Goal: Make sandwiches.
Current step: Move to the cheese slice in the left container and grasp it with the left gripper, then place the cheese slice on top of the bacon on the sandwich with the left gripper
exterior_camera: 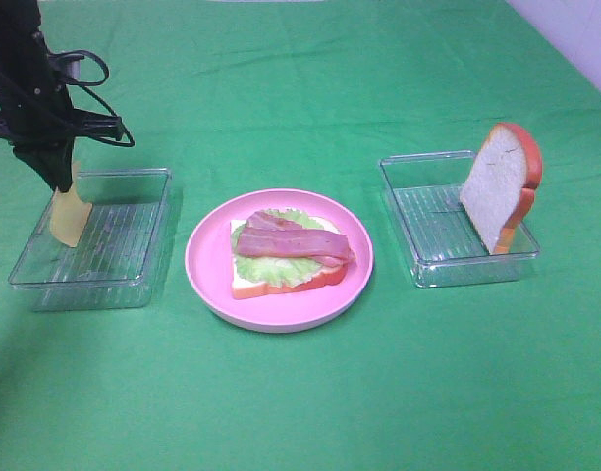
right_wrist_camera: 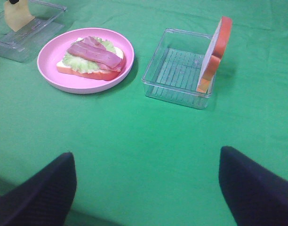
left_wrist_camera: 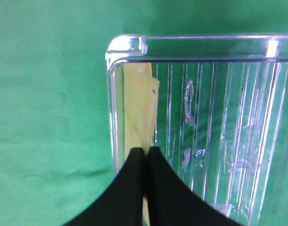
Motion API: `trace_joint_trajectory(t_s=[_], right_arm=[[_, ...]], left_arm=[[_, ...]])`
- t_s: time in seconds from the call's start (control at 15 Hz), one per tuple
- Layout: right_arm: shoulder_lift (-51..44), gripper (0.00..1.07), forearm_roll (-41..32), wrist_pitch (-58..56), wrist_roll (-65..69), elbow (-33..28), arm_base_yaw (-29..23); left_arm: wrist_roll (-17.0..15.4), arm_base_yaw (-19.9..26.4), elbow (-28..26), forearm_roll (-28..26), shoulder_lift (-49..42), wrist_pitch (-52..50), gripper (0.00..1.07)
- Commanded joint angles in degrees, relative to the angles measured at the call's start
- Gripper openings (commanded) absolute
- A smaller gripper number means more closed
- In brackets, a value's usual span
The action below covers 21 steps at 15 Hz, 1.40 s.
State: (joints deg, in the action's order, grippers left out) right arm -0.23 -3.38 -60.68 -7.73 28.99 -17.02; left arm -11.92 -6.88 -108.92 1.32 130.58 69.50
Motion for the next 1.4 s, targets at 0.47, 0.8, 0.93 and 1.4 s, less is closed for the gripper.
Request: trace_joint_trajectory(t_s=[0.47, 0.8, 0.93, 1.4], right_arm=[[-1.32, 0.76, 0.40, 0.06, 0.46, -0.17, -0.17], [-1.32, 0.76, 0.40, 0.06, 0.46, -0.17, -0.17], [-1.32, 0.76, 0.40, 0.06, 0.46, -0.17, -0.17], [-1.32, 0.76, 0.40, 0.06, 0.46, -0.17, -0.17]], left_arm=[[1.26, 0.06, -0.29, -2.46, -1.78, 3.44, 0.00], [1.95, 0.06, -1.55, -5.79, -6.82, 3.15, 0.00], [4.35, 0.06, -1.55, -10.20, -8.08, 2.01, 0.00], [15.58, -3.90, -1.43, -36.10, -8.54, -4.53, 0.00]])
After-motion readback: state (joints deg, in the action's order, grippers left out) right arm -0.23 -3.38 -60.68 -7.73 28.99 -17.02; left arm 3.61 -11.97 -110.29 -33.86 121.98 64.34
